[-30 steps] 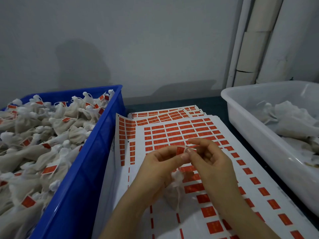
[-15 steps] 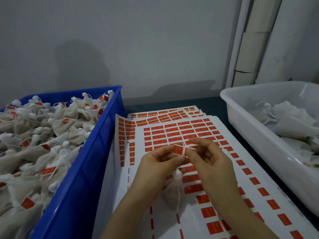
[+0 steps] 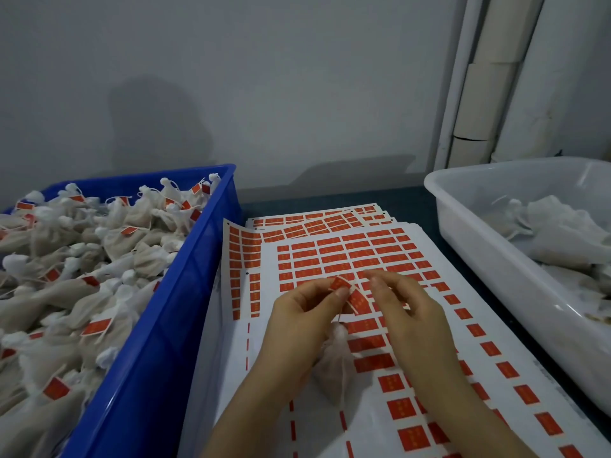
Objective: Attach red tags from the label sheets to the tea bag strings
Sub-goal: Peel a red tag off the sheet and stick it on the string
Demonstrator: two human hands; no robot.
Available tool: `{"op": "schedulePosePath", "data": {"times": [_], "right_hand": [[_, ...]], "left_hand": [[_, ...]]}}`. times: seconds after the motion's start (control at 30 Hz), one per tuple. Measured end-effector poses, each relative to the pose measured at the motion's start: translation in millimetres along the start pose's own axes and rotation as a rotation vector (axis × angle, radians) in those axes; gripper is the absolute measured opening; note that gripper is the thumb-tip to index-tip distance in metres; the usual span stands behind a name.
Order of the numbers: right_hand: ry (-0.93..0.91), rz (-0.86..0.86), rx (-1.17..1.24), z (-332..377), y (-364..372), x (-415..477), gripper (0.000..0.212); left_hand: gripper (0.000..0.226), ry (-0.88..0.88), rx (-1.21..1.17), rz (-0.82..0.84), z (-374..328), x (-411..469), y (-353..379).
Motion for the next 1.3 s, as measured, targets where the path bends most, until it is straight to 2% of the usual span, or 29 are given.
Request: {"op": "schedulePosePath", "data": {"times": [0.1,0.27,0.43,0.57,0.83,1.07,1.2,1.3], "right_hand": [[-0.037,-0.021,-0.032,3,-3,-1,0.019],[-0.083,-0.033,-0.098,5,-3,-2,0.006],[-0.062,-0.045,-0.071,2,-4,-1,0.014],[-0.037,-0.064,-0.063,1,-3,-1,0.012],[0.01,-0.1,-0.007,4,-4,-4,0.008],[0.006,-0.114,0.005,6,-6,-5,0.02],[0.085,-0.072,0.077,2,-3,-6,0.027],[0.163,-0.011,0.167,-1,0,-5,0.029]], "left_hand": [[0.008,0.1,0.076,0.015,-3,-1,0],[0.013,0.193,0.171,0.081,-6,-2,4],[0.012,0.215,0.156,0.066,-7,-3,4],[0.033,0.218,0.124,-0.008,-8,-3,4],[0.014,0.472,0.327,0.01,-13,-12,10],[0.027,0.669,0.432,0.015,-20,-18,14],[0.03,0.86,0.622,0.001,-21,-23,17],[0.028,0.902,0.712,-0.001,-20,-25,19]]}}
Point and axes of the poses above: each hand's wrist, its own x-axis towards the middle knuckle, its own y-axis out of the palm, z = x × y, the point moved 4 cm from there along x, towards the middle knuckle, and after that the axes turned 15 degrees about -x, right-handed, at the moved point
